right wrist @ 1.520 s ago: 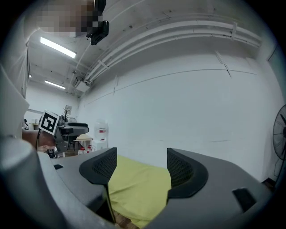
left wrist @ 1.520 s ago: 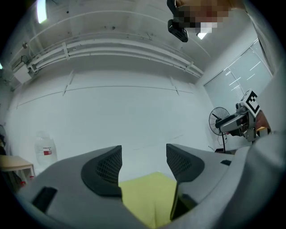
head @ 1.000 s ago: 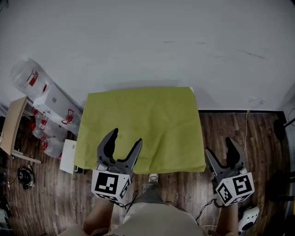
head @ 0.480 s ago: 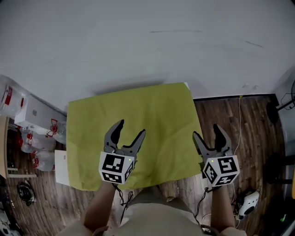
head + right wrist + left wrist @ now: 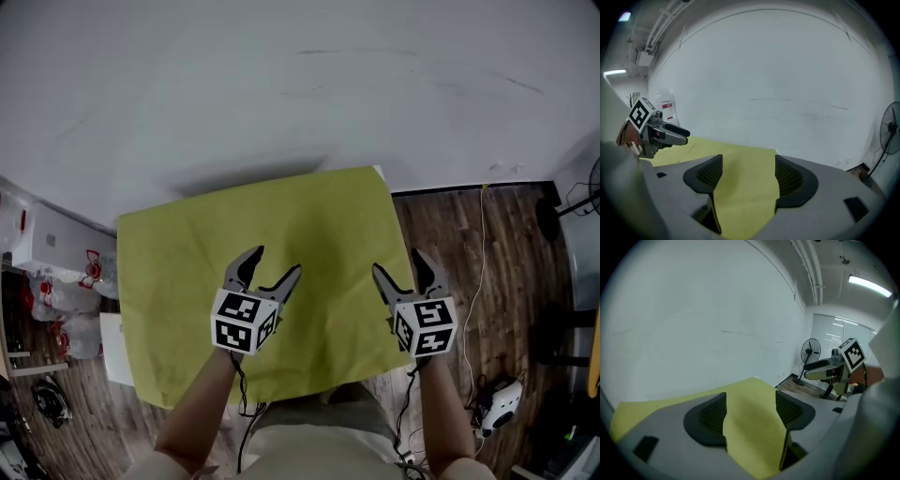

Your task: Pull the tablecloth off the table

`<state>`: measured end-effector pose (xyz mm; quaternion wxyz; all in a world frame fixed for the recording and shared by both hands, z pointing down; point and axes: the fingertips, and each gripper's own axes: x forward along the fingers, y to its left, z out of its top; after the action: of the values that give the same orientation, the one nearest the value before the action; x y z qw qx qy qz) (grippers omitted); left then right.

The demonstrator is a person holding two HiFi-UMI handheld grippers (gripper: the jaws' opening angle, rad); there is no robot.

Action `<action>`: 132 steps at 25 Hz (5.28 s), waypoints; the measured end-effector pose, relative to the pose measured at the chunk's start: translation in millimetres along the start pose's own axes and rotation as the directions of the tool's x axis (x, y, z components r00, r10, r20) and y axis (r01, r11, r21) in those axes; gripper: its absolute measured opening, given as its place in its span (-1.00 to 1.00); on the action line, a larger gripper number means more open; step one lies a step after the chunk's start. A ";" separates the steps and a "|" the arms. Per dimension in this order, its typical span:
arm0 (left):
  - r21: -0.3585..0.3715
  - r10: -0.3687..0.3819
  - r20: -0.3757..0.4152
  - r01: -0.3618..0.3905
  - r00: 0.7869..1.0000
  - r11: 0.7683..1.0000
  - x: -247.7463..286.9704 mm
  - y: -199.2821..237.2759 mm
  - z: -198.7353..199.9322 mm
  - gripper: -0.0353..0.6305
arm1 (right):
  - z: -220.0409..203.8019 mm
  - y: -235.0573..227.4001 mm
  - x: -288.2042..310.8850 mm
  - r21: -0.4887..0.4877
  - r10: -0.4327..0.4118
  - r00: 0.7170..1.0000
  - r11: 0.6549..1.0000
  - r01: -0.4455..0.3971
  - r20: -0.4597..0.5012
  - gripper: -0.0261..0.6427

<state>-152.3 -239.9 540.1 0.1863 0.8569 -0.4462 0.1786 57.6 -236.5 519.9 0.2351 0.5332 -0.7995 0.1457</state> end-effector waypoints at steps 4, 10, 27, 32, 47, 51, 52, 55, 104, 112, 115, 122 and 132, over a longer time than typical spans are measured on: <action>-0.027 0.004 -0.050 -0.005 0.999 1.000 19.4 4.0 -21.1 0.13 | -27.5 -1.8 28.4 0.047 0.041 0.997 0.998 -0.038 -0.072 0.14; -0.056 -0.007 -0.170 -0.003 0.985 0.998 56.8 -2.5 -71.4 0.14 | -73.3 -15.1 72.0 0.066 0.084 0.982 0.995 -0.074 -0.171 0.14; -0.103 0.059 -0.401 -0.109 0.914 0.989 115.6 7.0 -152.5 0.14 | -159.0 -27.5 131.8 0.064 0.144 0.938 0.989 -0.130 -0.316 0.17; -0.036 0.109 -0.413 -0.136 0.904 0.990 119.2 0.3 -160.1 0.14 | -164.3 -29.9 134.2 0.013 0.103 0.941 0.994 -0.104 -0.321 0.17; -0.063 0.155 -0.328 -0.185 0.932 0.981 113.3 -1.5 -157.7 -0.77 | -168.6 -14.3 127.6 0.098 0.172 0.916 0.984 -0.146 -0.364 -0.78; -0.058 0.137 -0.335 -0.166 0.932 0.984 110.5 -7.1 -155.1 -0.82 | -170.9 -10.4 123.9 0.152 0.199 0.907 0.977 -0.153 -0.372 -0.82; -0.044 0.138 -0.332 -0.162 0.933 0.986 108.4 -9.1 -151.1 -0.83 | -170.2 -9.4 122.9 0.145 0.199 0.907 0.977 -0.155 -0.372 -0.82; -0.047 0.155 -0.301 -0.177 0.941 0.983 99.8 -11.9 -139.4 -0.83 | -161.7 -6.8 116.8 0.052 0.172 0.917 0.985 -0.164 -0.361 -0.82; 0.262 0.022 0.586 -0.216 0.810 0.941 -156.6 -142.6 346.0 -0.83 | 314.8 -33.8 -267.5 -0.117 0.032 0.745 0.991 0.063 0.666 -0.82; 0.288 0.002 0.519 -0.177 0.855 0.941 -131.4 -146.5 304.4 -0.83 | 261.7 -52.2 -232.9 -0.068 0.002 0.821 0.997 0.045 0.571 -0.82; 0.299 0.009 0.480 -0.174 0.877 0.938 -122.7 -145.7 284.6 -0.83 | 244.1 -51.6 -222.8 -0.069 0.005 0.844 0.997 0.038 0.537 -0.82; 0.269 0.025 0.394 -0.141 0.919 0.953 -99.5 -139.3 237.6 -0.83 | 200.6 -49.1 -197.4 -0.051 0.029 0.894 0.999 -0.007 0.447 -0.82; 0.247 0.049 0.262 -0.116 0.964 0.962 -72.1 -124.8 164.0 -0.83 | 122.5 -38.3 -152.2 0.046 0.102 0.954 0.992 -0.119 0.281 -0.82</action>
<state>-64.4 -201.7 343.9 0.0060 0.8702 -0.4747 0.1321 114.7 -191.4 334.6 0.0952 0.5099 -0.8482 0.1070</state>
